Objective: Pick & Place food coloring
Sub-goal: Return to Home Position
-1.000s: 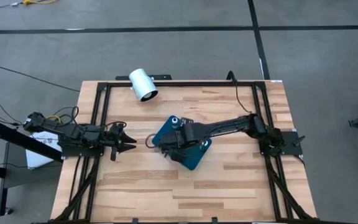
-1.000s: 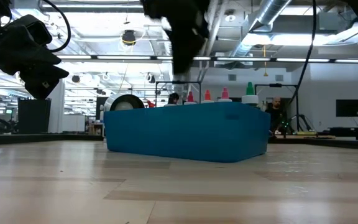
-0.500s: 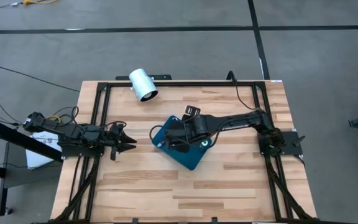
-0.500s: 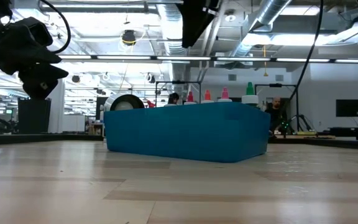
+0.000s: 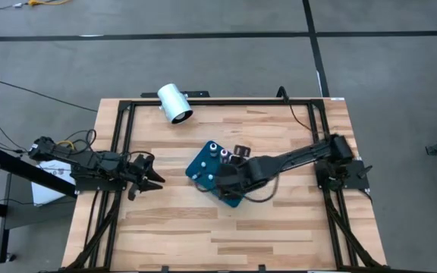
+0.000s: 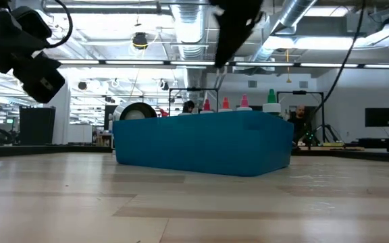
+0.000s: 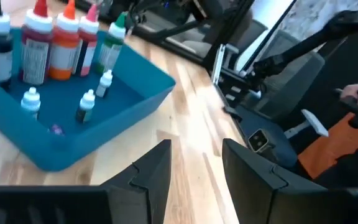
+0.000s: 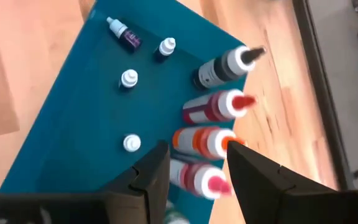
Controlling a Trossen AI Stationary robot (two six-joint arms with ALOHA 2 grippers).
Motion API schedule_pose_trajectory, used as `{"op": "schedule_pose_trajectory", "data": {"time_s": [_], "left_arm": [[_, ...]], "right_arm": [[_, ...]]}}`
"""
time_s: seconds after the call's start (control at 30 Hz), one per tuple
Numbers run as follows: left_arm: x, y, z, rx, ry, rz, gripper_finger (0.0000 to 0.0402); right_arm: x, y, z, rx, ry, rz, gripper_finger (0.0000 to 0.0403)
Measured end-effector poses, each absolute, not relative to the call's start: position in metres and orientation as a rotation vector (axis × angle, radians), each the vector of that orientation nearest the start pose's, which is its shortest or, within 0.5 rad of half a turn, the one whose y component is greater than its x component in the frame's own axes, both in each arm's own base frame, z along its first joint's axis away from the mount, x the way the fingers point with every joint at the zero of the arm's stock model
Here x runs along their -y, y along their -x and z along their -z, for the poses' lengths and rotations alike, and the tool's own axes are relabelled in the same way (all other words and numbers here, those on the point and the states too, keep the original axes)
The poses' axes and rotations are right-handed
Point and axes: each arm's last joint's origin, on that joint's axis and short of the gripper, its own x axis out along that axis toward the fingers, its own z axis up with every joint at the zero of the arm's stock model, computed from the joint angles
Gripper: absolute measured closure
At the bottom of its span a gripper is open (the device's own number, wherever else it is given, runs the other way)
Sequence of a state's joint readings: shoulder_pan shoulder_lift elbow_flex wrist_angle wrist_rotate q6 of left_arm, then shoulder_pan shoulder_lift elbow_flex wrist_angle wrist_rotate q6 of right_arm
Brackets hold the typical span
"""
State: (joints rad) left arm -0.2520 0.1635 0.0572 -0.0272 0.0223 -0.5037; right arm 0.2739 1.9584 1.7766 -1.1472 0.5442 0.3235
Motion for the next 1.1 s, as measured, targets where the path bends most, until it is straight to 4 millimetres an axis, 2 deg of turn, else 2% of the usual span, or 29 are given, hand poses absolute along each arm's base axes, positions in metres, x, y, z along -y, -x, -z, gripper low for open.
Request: {"op": "schedule_pose_trajectory", "data": {"time_s": [0.23, 0.57, 0.7, 0.93, 1.1], "left_arm": [[0.029, -0.102, -0.179, -0.085, 0.415, 0.322, 0.0267], [0.031, -0.100, -0.192, 0.040, 0.327, 0.445, 0.0267], [0.031, -0.099, -0.193, 0.057, 0.324, 0.447, 0.0267], [0.029, -0.094, -0.197, 0.113, 0.312, 0.453, 0.0267], [0.025, -0.094, -0.196, 0.123, 0.283, 0.332, 0.0267]], "right_arm": [[-0.088, -0.328, -0.277, -1.046, 0.143, 0.418, 0.0256], [-0.080, -0.252, -0.268, -0.865, 0.054, 0.340, 0.0255], [-0.073, -0.225, -0.268, -0.775, 0.000, 0.319, 0.0253], [-0.058, -0.176, -0.264, -0.653, -0.087, 0.382, 0.0256], [-0.046, -0.147, -0.262, -0.571, -0.122, 0.389, 0.0259]]}}
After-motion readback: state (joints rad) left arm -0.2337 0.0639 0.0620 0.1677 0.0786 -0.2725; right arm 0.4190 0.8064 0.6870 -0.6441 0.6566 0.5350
